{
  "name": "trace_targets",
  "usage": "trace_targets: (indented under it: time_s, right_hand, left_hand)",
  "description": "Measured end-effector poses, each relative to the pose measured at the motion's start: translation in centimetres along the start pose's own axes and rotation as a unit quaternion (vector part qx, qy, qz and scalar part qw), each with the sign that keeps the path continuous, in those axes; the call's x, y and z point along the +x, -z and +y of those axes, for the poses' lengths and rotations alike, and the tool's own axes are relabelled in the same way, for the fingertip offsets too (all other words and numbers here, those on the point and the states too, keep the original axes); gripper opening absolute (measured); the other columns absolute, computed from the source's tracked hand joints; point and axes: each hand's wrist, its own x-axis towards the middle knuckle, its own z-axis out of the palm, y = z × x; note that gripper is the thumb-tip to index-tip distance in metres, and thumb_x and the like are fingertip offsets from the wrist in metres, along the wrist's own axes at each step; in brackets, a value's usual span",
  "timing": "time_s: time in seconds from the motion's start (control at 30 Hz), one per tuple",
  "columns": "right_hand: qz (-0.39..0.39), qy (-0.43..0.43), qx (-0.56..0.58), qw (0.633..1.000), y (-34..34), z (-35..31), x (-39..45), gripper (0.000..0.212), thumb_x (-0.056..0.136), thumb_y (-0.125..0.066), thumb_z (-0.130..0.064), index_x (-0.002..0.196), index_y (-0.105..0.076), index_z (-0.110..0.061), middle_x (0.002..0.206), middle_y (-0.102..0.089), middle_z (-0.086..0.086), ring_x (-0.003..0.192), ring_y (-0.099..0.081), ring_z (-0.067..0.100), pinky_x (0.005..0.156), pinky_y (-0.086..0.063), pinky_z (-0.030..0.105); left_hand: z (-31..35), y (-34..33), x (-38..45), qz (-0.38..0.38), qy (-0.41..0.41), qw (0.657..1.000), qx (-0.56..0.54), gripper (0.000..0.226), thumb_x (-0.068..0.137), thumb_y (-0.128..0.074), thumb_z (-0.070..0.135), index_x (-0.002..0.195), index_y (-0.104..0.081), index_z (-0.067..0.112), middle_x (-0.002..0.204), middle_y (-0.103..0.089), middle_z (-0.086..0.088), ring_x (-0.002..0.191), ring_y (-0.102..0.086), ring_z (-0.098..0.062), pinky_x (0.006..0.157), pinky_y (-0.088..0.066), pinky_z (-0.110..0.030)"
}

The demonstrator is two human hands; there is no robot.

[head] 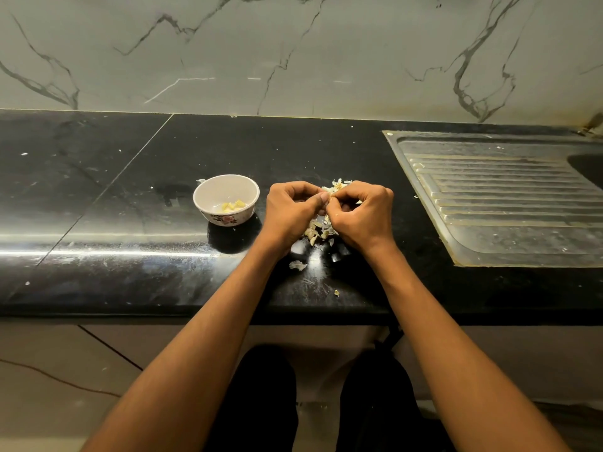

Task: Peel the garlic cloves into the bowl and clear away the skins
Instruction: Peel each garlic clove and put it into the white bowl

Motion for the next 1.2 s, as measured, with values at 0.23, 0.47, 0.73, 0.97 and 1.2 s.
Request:
trace_targets:
  time_s: [0.23, 0.47, 0.73, 0.97, 1.2]
  right_hand:
    - [-0.003, -0.031, 0.022, 0.999, -0.07, 0.2, 0.14, 0.008, 0.076, -0.077, -0.017, 0.069, -0.078, -0.013, 0.06, -0.066, -0.008, 0.051, -0.057, 0.005, 0.053, -0.043, 0.018]
    - [0.001, -0.051, 0.062, 0.997, 0.09, -0.11, 0.24, 0.007, 0.074, -0.074, -0.015, 0.069, -0.079, -0.014, 0.06, -0.066, -0.012, 0.051, -0.058, 0.002, 0.053, -0.043, 0.015]
    - [-0.01, -0.05, 0.073, 0.996, 0.07, -0.11, 0.19, 0.012, 0.078, -0.077, -0.02, 0.07, -0.079, -0.011, 0.062, -0.068, -0.008, 0.052, -0.058, 0.003, 0.054, -0.045, 0.017]
    - [-0.012, -0.057, 0.084, 0.995, 0.09, -0.17, 0.21, 0.01, 0.075, -0.075, -0.018, 0.068, -0.078, -0.013, 0.058, -0.064, -0.013, 0.05, -0.056, 0.001, 0.053, -0.041, 0.015]
    - [-0.014, -0.061, 0.084, 0.995, 0.18, -0.07, 0.33, 0.008, 0.075, -0.073, -0.015, 0.07, -0.079, -0.014, 0.06, -0.067, -0.012, 0.049, -0.062, 0.006, 0.051, -0.045, 0.019]
  left_hand:
    - [-0.23, 0.16, 0.17, -0.004, 0.001, 1.0, -0.003, 0.005, 0.088, -0.072, -0.003, 0.091, -0.075, -0.007, 0.081, -0.075, -0.02, 0.068, -0.069, -0.016, 0.066, -0.055, -0.024]
    - [-0.12, 0.42, 0.16, -0.019, 0.005, 1.0, -0.013, 0.009, 0.089, -0.068, -0.003, 0.094, -0.075, -0.006, 0.086, -0.076, -0.022, 0.073, -0.07, -0.02, 0.072, -0.058, -0.032]
    - [-0.11, 0.37, 0.18, -0.032, 0.01, 0.999, -0.016, 0.003, 0.09, -0.072, 0.002, 0.088, -0.075, 0.001, 0.076, -0.073, -0.012, 0.067, -0.066, -0.017, 0.068, -0.055, -0.029]
    - [-0.04, 0.38, 0.2, -0.026, 0.021, 0.999, -0.019, 0.008, 0.091, -0.067, -0.004, 0.092, -0.074, -0.007, 0.078, -0.073, -0.018, 0.069, -0.066, -0.02, 0.07, -0.055, -0.034]
    - [0.11, 0.45, 0.08, -0.026, 0.018, 0.999, -0.027, 0.011, 0.09, -0.065, -0.006, 0.093, -0.076, -0.006, 0.084, -0.074, -0.027, 0.075, -0.068, -0.03, 0.082, -0.055, -0.055]
